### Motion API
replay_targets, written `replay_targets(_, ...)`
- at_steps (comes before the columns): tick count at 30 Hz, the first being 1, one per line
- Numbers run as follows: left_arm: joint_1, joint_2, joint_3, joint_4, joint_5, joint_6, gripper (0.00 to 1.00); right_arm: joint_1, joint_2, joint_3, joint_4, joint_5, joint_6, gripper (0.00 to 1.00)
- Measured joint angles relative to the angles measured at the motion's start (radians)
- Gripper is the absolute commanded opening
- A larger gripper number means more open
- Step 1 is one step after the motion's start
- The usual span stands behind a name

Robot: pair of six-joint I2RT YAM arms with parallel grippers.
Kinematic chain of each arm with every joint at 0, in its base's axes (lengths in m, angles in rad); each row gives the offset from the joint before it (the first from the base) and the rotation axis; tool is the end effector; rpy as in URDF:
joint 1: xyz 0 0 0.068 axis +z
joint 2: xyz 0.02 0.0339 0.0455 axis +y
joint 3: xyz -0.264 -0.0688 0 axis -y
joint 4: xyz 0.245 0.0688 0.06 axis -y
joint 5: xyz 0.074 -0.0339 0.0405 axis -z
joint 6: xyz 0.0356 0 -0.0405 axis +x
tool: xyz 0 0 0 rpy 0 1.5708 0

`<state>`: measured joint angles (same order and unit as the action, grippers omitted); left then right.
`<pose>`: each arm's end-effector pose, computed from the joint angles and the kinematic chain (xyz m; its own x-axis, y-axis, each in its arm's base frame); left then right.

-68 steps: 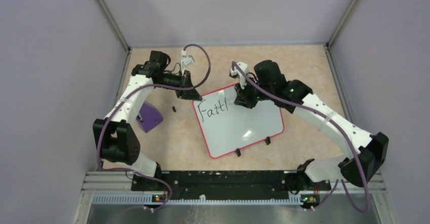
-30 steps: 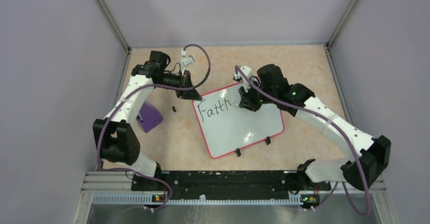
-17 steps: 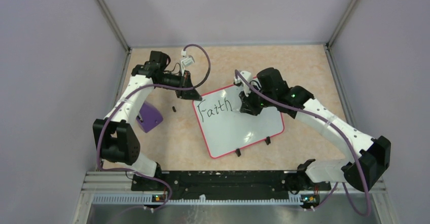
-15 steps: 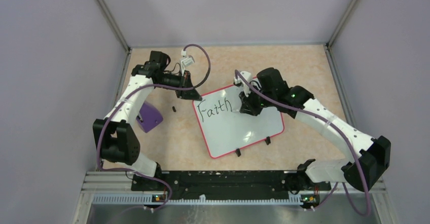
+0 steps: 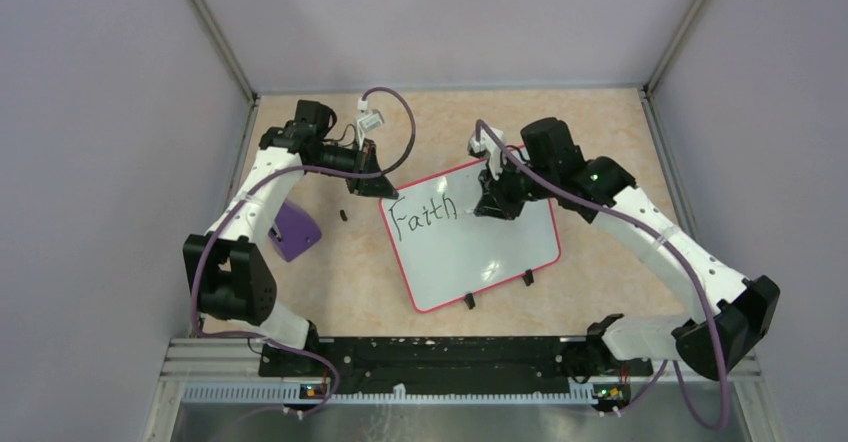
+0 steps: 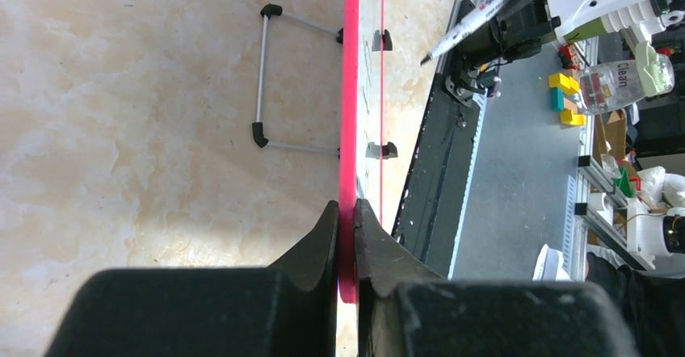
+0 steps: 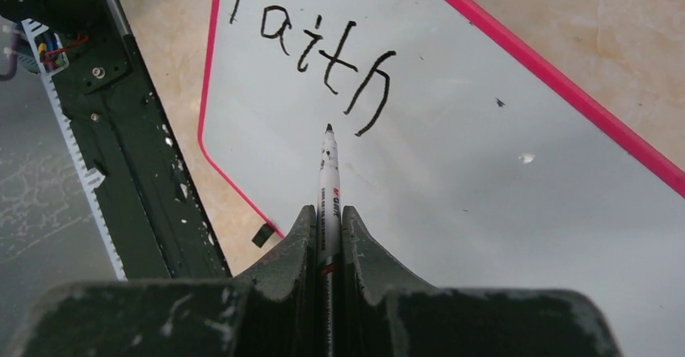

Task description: Write a sentence on the whiteboard

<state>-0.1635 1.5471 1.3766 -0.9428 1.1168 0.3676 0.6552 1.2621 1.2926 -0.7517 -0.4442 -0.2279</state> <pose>0.2957 -0.0812 0.3146 -0.6596 0.2686 -0.7020 0.7502 0.2910 -0.5937 0.1989 0.1721 0.3624 -0.3279 -0.5093 -0.7957 -0.9035 0.4150 0.1067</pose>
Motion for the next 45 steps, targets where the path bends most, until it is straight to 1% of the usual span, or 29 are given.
replay_targets(7, -0.001, 0.015, 0.020, -0.031, -0.006, 0.030, 0.00, -0.143, -0.002, -0.001, -0.024, -0.084, -0.024, 0.00)
replay_targets(10, -0.001, 0.015, 0.021, -0.034, -0.006, 0.034, 0.00, -0.169, -0.018, -0.004, -0.025, -0.096, -0.034, 0.00)
replay_targets(19, -0.001, 0.015, 0.022, -0.038, -0.006, 0.036, 0.00, -0.165, -0.041, -0.016, -0.019, -0.106, -0.038, 0.00)
replay_targets(30, -0.001, 0.015, 0.022, -0.038, -0.006, 0.036, 0.00, -0.093, -0.003, -0.019, 0.013, -0.026, -0.029, 0.00)
replay_targets(38, -0.001, 0.015, 0.022, -0.038, -0.006, 0.035, 0.00, -0.088, 0.036, -0.023, 0.043, 0.037, -0.014, 0.00)
replay_targets(45, -0.001, 0.015, 0.022, -0.037, -0.011, 0.035, 0.00, -0.089, 0.038, -0.023, 0.049, 0.059, -0.012, 0.00)
